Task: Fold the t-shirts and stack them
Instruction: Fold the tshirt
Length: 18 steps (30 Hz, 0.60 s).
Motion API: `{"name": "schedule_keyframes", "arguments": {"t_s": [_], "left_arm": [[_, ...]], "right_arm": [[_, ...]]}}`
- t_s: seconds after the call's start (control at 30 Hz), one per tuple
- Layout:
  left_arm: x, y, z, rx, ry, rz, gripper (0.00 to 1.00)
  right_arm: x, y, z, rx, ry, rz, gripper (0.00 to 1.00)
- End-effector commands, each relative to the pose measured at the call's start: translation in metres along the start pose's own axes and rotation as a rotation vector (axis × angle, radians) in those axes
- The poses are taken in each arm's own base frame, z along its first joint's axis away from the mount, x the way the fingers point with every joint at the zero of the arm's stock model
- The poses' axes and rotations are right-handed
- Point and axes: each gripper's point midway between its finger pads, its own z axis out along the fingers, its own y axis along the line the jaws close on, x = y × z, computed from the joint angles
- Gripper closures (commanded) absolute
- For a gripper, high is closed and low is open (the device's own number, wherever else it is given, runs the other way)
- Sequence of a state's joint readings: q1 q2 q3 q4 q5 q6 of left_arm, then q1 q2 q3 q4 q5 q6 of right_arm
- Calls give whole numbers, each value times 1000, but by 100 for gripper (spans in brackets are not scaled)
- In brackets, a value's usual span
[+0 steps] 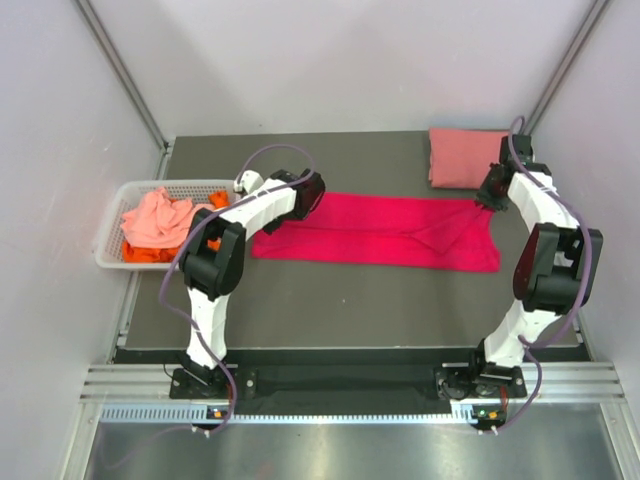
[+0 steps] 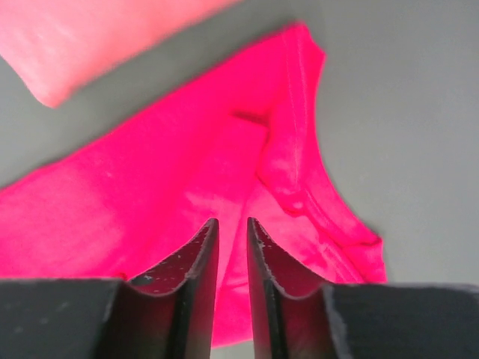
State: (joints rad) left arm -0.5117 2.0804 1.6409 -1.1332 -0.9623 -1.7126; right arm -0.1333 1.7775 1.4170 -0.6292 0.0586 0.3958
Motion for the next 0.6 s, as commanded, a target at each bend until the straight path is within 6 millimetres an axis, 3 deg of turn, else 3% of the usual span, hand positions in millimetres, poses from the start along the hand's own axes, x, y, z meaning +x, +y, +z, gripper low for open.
{"name": "schedule_keyframes", "arguments": {"t_s": [0.0,0.07,0.1,0.13,0.17,0.2,0.23,0.27,0.3,0.33,0.37,0.43,0.47,0.57], "left_arm": [[-44,1,-36,90,-96,-7,51],[-47,-7,-47,150,-87,33,51],[-46,-10,-50,175,-76,58,51],[-30,-5,-51,202,-36,183,51],[-31,-7,-59,250,-3,199,52],[-25,-26,-67,344,31,170,53],[-6,-27,-77,427,121,290,54],[1,-18,-80,476,155,327,55],[5,-34,-92,576,174,298,57],[18,-23,-90,617,187,394,57],[24,-26,-109,720,258,411,57],[34,-25,-118,807,290,464,56],[40,-25,-132,876,347,481,56],[53,-18,-149,971,433,543,56]], "right_arm": [[13,-9,-21,52,33,31,77],[19,-19,-32,86,22,57,72],[34,-26,-32,100,51,56,69],[34,-29,-40,93,38,72,68],[40,-32,-43,93,43,82,67],[53,-34,-47,76,63,100,67],[57,-40,-48,83,69,122,66],[62,-45,-49,94,76,135,66],[72,-50,-52,107,85,158,66],[77,-54,-52,105,93,180,66],[82,-57,-51,102,105,196,66],[102,-64,-47,118,145,243,67],[114,-69,-42,132,163,251,67],[130,-81,-31,172,164,277,69]]}}
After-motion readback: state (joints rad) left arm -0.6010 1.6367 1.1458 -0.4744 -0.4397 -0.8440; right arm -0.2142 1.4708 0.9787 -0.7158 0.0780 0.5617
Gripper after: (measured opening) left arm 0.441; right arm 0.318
